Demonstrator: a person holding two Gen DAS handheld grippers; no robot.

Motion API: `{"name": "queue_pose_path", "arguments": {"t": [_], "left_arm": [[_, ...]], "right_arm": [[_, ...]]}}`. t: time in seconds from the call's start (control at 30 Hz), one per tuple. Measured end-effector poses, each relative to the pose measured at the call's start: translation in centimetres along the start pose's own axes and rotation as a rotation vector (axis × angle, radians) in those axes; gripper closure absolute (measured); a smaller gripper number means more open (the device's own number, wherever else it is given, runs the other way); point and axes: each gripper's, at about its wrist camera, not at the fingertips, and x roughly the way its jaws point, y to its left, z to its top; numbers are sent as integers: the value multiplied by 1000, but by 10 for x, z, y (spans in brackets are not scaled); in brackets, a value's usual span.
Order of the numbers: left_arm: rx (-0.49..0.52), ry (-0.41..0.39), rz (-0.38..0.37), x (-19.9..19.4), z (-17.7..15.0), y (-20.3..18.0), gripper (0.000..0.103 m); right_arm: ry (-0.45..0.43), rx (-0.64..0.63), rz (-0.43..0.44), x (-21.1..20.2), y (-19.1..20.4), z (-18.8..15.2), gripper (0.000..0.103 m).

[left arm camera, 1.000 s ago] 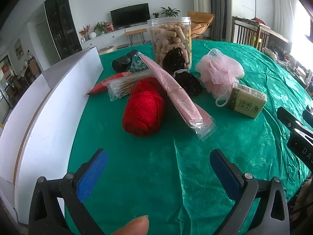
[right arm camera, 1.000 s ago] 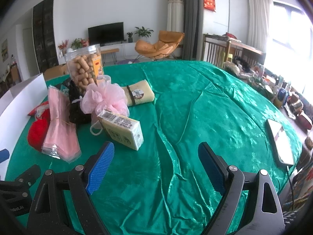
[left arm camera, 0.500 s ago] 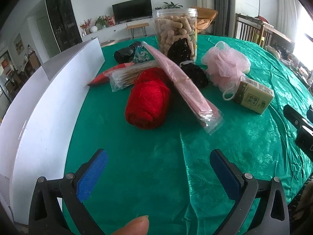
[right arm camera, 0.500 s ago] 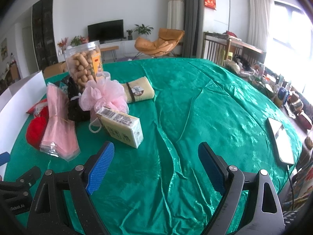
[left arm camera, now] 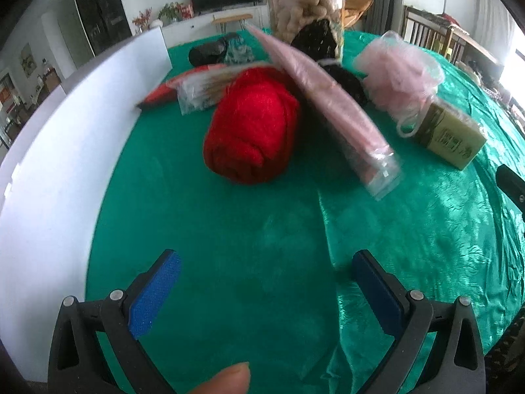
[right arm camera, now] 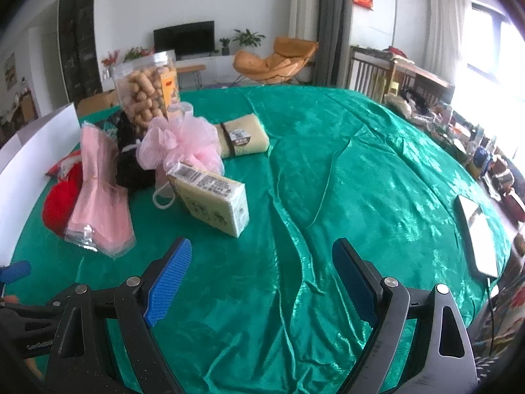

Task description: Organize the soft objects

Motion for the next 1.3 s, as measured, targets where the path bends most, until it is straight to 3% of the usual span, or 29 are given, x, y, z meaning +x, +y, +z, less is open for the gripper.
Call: {"name": "queue_pose_path", "arguments": {"t": [0.33,0.57,0.8,0.93,1.3], "left_arm": [[-31,65,-68,22,25,10,0],[-22,28,-115,41,50,12,0],[-2,15,-104,56,71,20,0],[-8,-39,-97,57,69,22,0],[-11,-39,-101,57,69,22,0]], "right_arm": [[97,-18,27,17,5,-2,13],[160,-17,43,29,5,-6,14],[249,19,55,46,-2,-10,13],[249,11,46,46,0,-11,13],[250,6,42,47,2,-11,12]]}}
